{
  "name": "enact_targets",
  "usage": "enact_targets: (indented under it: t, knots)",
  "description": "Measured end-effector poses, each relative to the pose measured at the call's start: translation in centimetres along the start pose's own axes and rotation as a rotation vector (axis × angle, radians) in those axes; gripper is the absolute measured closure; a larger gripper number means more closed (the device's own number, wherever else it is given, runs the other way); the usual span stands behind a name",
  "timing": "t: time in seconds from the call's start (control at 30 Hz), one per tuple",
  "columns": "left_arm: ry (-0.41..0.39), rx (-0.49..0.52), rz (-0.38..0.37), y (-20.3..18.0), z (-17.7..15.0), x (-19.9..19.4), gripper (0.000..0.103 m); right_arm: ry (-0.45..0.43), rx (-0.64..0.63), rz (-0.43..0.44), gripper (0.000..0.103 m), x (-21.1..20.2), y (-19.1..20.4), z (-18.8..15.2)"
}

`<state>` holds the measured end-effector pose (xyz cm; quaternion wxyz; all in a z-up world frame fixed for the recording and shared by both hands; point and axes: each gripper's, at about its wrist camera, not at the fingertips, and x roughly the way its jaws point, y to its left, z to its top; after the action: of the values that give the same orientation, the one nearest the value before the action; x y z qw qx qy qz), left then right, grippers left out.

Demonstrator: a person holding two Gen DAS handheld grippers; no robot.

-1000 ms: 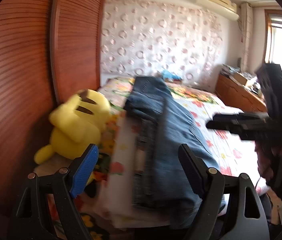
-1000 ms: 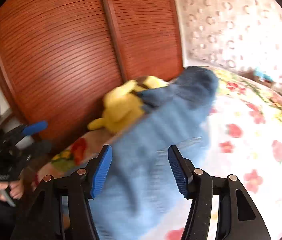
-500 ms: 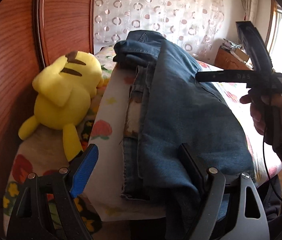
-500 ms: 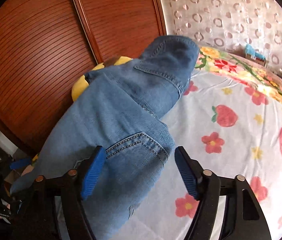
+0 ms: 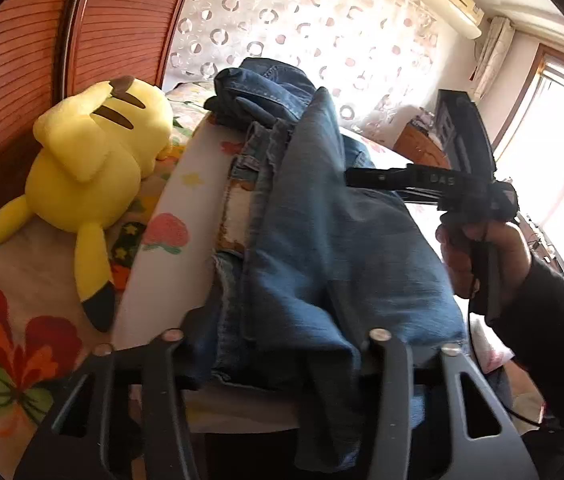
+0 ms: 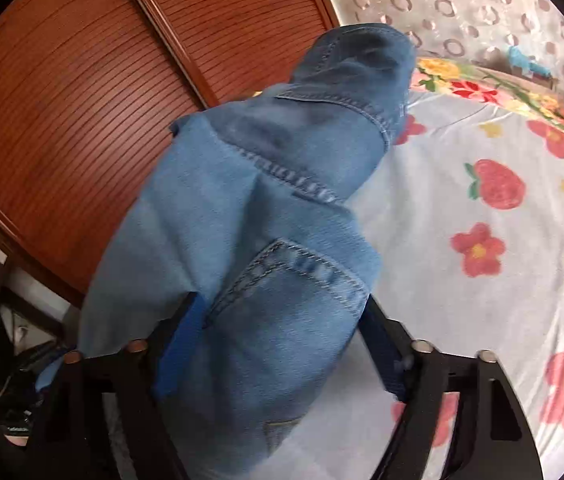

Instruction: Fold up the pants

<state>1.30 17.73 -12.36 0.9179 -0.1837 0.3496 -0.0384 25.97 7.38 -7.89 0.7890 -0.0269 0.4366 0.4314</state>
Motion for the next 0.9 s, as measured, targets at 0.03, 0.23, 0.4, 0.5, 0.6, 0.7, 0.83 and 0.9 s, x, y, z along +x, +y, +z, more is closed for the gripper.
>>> enact_targets:
  t: [0.03,0.23,0.4,0.5,0.6,0.7,0.83,0.9]
  knots:
    - [-0.002,0.012,0.001,-0.3,0.0,0.0,0.062,-0.005,0.002,0.006,0.035,0.1,-0.1,0.0]
    - [-0.030,0.042,0.000,-1.0,-0.1,-1.0,0.083,-0.059,-0.034,0.040,0.074,-1.6,-0.2,-0.1]
    - [-0.071,0.049,-0.001,-1.6,-0.3,-3.0,0.087,-0.124,-0.127,0.012,0.078,-5.2,2.6,-1.1]
    - [-0.084,0.057,-0.014,-1.9,-0.2,-3.8,0.087,-0.173,-0.181,0.013,0.079,-7.4,4.4,-0.9]
    - [-0.124,0.070,-0.014,-2.5,0.4,-4.8,0.087,-0.218,-0.237,0.015,0.080,-9.1,5.8,0.3]
    - [-0.175,0.083,-0.012,-3.0,1.6,-6.0,0.087,-0.250,-0.263,0.029,0.080,-10.3,6.0,1.6]
    - [-0.230,0.119,0.007,-3.3,4.6,-6.4,0.087,-0.296,-0.312,0.027,0.080,-11.1,5.9,4.2]
    - [-0.250,0.134,0.016,-3.3,6.0,-6.2,0.087,-0.318,-0.330,0.016,0.080,-11.1,5.5,5.7]
